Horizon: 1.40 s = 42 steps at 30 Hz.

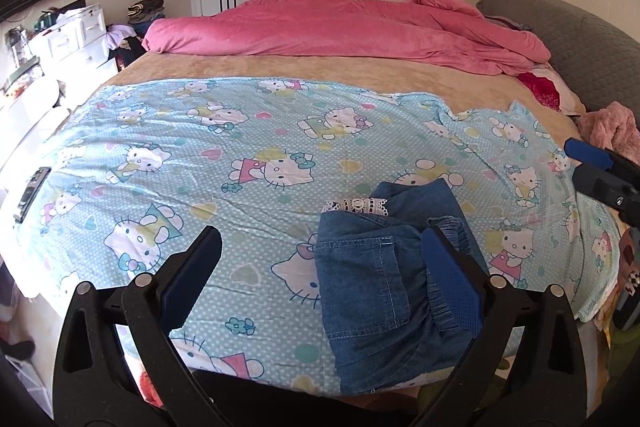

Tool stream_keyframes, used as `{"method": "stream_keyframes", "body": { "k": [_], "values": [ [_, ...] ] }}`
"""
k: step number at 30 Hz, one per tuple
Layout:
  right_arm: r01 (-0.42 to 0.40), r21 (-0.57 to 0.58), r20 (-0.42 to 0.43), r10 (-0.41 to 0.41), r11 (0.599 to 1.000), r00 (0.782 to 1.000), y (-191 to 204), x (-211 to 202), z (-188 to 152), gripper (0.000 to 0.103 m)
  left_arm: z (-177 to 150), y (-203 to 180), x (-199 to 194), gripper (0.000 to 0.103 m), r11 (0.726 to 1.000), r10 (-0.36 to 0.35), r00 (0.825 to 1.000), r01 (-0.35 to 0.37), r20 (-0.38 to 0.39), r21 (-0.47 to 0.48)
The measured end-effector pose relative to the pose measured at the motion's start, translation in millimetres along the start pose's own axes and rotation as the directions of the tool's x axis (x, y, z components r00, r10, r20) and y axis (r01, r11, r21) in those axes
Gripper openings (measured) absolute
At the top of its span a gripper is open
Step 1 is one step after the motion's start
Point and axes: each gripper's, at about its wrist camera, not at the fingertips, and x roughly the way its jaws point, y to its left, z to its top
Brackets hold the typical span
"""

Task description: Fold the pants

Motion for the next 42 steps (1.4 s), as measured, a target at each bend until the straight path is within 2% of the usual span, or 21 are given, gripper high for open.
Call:
{"method": "stream_keyframes", "body": {
  "k": [16,26,33,38,39,41,42],
  "values": [
    [0.040,0.058,-0.114,-0.034,0.998,0.993,-20,33,-25,0.087,-14,-5,30,0.094,0.999,0.024,0.998,-0.023,-0.064,0.024],
    [0.088,0.081,-0.198,-0.071,0.993,0.978,-27,57,-44,0.087,-23,-2,50,0.094,0.999,0.030,0.994,-0.028,-0.107,0.015],
    [0.102,0.121,-0.256,-0.068,0.987,0.964,-33,72,-57,0.087,-35,-5,71,0.094,1.000,0.004,0.988,-0.004,-0.156,-0.002],
    [0.085,0.156,-0.330,-0.029,0.984,0.943,-36,101,-69,0.087,-48,-7,100,0.094,0.998,-0.058,0.972,0.047,-0.226,-0.051],
    [0.077,0.167,-0.336,-0.017,0.983,0.942,-37,104,-71,0.085,-49,-8,105,0.094,0.996,-0.075,0.970,0.063,-0.231,-0.059],
    [0.036,0.210,-0.345,0.040,0.977,0.938,-38,113,-74,0.071,-52,-9,113,0.093,0.994,-0.096,0.964,0.080,-0.247,-0.075],
    [0.024,0.216,-0.341,0.053,0.976,0.938,-38,115,-75,0.068,-52,-9,118,0.093,0.992,-0.115,0.961,0.097,-0.250,-0.085]
  ]
}}
